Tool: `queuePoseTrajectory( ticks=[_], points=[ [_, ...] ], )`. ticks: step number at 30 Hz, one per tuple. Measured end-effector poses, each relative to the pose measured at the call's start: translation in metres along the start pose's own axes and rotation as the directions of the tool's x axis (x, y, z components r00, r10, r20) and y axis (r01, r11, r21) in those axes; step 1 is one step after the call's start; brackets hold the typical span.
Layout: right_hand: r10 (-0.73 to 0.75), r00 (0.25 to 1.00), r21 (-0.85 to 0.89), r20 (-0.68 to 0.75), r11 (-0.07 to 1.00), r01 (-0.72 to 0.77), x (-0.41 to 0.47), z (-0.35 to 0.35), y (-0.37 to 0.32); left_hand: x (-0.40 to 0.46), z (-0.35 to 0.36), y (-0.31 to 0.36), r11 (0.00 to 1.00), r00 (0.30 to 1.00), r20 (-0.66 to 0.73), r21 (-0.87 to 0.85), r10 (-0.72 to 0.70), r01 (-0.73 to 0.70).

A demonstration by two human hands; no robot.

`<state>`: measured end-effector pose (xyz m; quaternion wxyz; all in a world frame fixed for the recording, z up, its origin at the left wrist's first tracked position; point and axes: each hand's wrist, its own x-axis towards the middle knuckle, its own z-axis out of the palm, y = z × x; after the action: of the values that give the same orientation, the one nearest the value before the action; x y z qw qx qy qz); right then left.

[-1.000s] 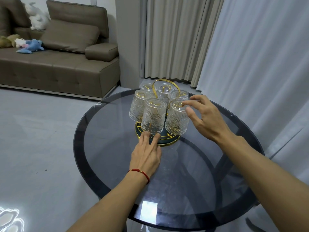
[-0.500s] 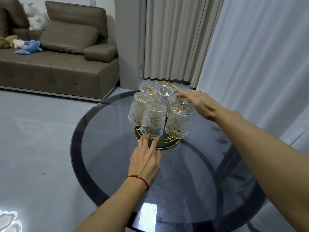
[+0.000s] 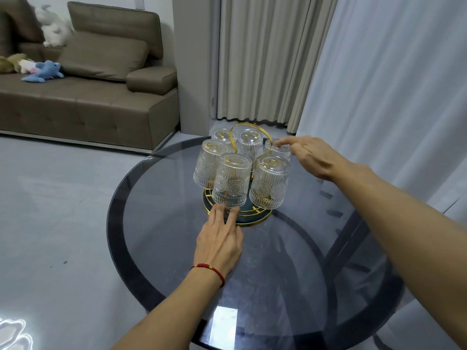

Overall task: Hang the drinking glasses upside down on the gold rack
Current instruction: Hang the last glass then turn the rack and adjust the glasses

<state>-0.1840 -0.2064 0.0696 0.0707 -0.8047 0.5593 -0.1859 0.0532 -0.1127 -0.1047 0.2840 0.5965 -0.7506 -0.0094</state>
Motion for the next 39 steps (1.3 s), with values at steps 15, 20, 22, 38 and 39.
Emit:
queuePoseTrajectory(
  ticks=[15, 20, 22, 38, 39],
  points=[
    [-0.013, 1.0, -0.094, 0.003, 0.995, 0.013, -0.003, 0.002, -0.002, 0.001, 0.002, -0.001, 1.0, 1.0, 0.003, 0.009, -0.011, 0.011],
    [-0.02, 1.0, -0.094, 0.0, 0.995, 0.019, 0.001, -0.001, 0.001, 0.001, 0.001, -0.001, 1.0, 1.0, 0.011, 0.002, -0.016, 0.016],
    [-0.017, 1.0, -0.095, -0.008, 0.995, 0.016, 0.004, -0.001, 0.001, 0.0, 0.001, 0.0, 1.0, 1.0, 0.015, 0.006, -0.012, 0.012],
    [0.112, 0.987, 0.449, 0.118, 0.88, -0.153, 0.059, 0.01, -0.051, -0.001, -0.001, 0.001, 1.0, 1.0, 0.006, -0.017, -0.018, 0.018],
    [0.106, 0.985, 0.437, 0.138, 0.886, -0.156, 0.062, 0.011, -0.052, -0.001, -0.001, 0.001, 1.0, 1.0, 0.008, -0.017, -0.018, 0.019]
  ],
)
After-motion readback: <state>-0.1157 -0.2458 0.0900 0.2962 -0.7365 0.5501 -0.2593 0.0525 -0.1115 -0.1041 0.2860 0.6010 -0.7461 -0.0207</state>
